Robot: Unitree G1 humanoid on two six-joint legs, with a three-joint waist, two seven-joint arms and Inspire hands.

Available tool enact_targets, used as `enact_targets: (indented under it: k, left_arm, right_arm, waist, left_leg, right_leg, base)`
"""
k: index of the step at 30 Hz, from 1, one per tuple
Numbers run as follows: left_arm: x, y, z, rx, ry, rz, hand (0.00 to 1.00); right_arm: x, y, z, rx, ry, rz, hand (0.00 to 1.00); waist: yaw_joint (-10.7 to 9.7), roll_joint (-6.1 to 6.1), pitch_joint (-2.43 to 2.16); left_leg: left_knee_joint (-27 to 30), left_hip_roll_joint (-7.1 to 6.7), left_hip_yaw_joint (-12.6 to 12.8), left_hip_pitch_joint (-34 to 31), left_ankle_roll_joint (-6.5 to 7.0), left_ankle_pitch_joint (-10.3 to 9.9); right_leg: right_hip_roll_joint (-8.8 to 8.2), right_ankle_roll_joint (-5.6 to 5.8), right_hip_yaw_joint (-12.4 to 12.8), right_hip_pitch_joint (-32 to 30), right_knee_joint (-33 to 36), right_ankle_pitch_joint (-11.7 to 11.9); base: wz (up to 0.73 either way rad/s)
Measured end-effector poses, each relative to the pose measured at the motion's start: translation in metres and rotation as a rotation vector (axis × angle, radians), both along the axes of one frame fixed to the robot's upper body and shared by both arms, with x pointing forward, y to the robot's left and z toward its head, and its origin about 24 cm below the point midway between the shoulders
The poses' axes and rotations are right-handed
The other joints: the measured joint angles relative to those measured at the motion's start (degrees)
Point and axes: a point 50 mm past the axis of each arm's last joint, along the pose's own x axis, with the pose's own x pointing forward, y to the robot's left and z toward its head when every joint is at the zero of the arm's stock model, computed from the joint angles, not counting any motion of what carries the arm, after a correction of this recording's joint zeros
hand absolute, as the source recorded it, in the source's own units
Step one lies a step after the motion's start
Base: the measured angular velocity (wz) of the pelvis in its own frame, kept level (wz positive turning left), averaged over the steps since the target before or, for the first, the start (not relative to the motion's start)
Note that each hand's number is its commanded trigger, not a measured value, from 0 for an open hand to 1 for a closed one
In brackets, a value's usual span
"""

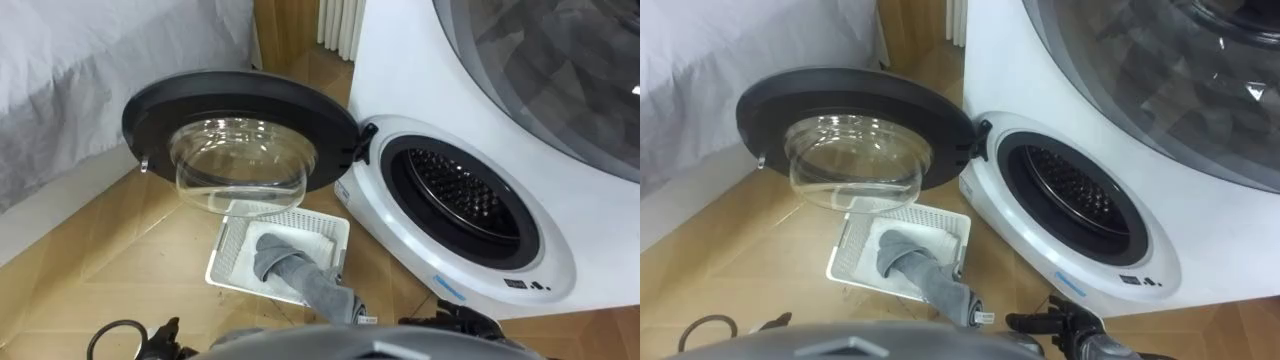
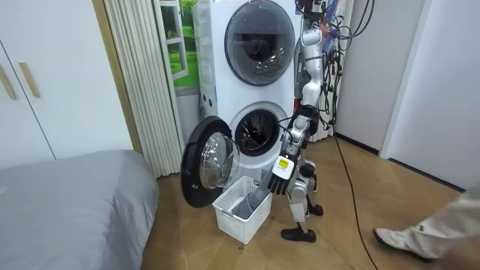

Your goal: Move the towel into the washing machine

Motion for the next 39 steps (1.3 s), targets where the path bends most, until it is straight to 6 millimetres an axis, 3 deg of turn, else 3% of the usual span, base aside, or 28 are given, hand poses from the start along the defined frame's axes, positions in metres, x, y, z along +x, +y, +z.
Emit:
enact_targets:
  k: [3, 9, 21, 29, 32, 35, 36, 37, 38, 39]
  left_arm:
    - [0.000, 0.001, 0.000, 0.001, -0.003, -0.002, 0.00]
    - [0.002, 0.001, 0.001, 0.013, -0.009, -0.026, 0.00]
    - [0.058, -0.010, 0.008, 0.059, -0.181, -0.150, 0.00]
    - [0.086, -0.026, 0.012, 0.062, -0.236, -0.321, 0.00]
    - [0.097, -0.032, 0.014, 0.072, -0.253, -0.409, 0.00]
    - [0.120, -0.038, 0.019, 0.076, -0.295, -0.457, 0.00]
    - [0.133, -0.042, 0.023, 0.079, -0.318, -0.477, 0.00]
    - [0.145, -0.046, 0.027, 0.080, -0.338, -0.491, 0.00]
    - [0.151, -0.047, 0.029, 0.084, -0.351, -0.495, 0.00]
    - [0.164, -0.045, 0.035, 0.103, -0.382, -0.502, 0.00]
  right_arm:
    - [0.000, 0.000, 0.000, 0.000, -0.001, 0.000, 0.00]
    - [0.000, 0.000, 0.000, -0.002, -0.002, 0.009, 0.00]
    - [0.017, 0.001, 0.002, -0.017, -0.014, 0.084, 0.00]
    - [0.038, 0.005, 0.005, -0.028, -0.049, 0.187, 0.00]
    - [0.056, 0.008, 0.009, -0.039, -0.082, 0.242, 0.00]
    - [0.079, 0.015, 0.014, -0.048, -0.134, 0.287, 0.00]
    - [0.085, 0.017, 0.016, -0.061, -0.152, 0.313, 0.00]
    - [0.093, 0.019, 0.019, -0.073, -0.174, 0.339, 0.00]
    - [0.099, 0.021, 0.020, -0.076, -0.193, 0.348, 0.00]
    - [0.113, 0.027, 0.025, -0.082, -0.238, 0.367, 0.00]
  waist:
    - [-0.01, 0.01, 0.00]
    - [-0.01, 0.04, -0.03]
    - [-0.18, 0.77, -0.50]
    - [-1.11, 1.49, -0.32]
    - [-1.28, 2.07, 0.07]
    - [-1.66, 2.34, 0.88]
    - [-1.38, 2.30, 1.68]
    - [-1.14, 2.51, 2.99]
    - [-1.11, 2.53, 3.12]
    - [-1.25, 1.39, 3.44]
  left_leg:
    - [0.06, 0.07, -0.01, 0.00, -0.03, -0.02]
    - [0.28, 0.18, 0.16, -0.32, -0.05, -0.03]
    - [1.10, 0.36, 0.16, -4.10, 0.02, 0.03]
    - [1.84, 0.51, 0.37, -9.06, 0.16, 0.32]
    - [1.89, 0.70, 0.47, -10.80, 0.21, 0.40]
    - [3.14, 0.77, -0.25, -14.35, 0.29, 0.44]
    - [3.69, 1.14, -1.31, -15.54, 0.54, 0.59]
    - [4.34, 1.21, -3.99, -16.35, 0.54, 0.56]
    - [5.41, 1.17, -4.98, -17.65, 0.51, 0.51]
    - [9.66, 0.58, -6.04, -21.78, -0.32, -0.49]
  right_leg:
    - [0.00, 0.00, -1.21, -0.01, 0.02, 0.00]
    - [0.06, -0.01, -1.21, -0.36, 0.15, 0.01]
    - [0.06, -0.14, -2.22, -4.29, 1.03, 0.10]
    - [0.05, -0.24, -1.71, -9.83, 2.10, 0.16]
    - [0.09, -0.22, -1.09, -13.61, 4.63, 0.15]
    - [-0.06, -0.21, -1.38, -19.13, 8.81, 0.14]
    - [-0.29, -0.32, -1.76, -22.98, 13.45, -0.12]
    - [-0.51, -0.94, -2.20, -28.68, 20.01, -1.08]
    - [-0.28, -1.46, -1.49, -30.92, 18.79, -0.99]
    - [-0.57, -2.35, -1.55, -34.95, 13.94, 5.18]
  base:
    - [-0.02]
    - [0.00]
    - [-0.01]
    - [-0.04]
    - [-0.33]
    - [-0.41]
    - [-0.51]
    - [-0.58]
    - [-0.62]
    - [-0.36]
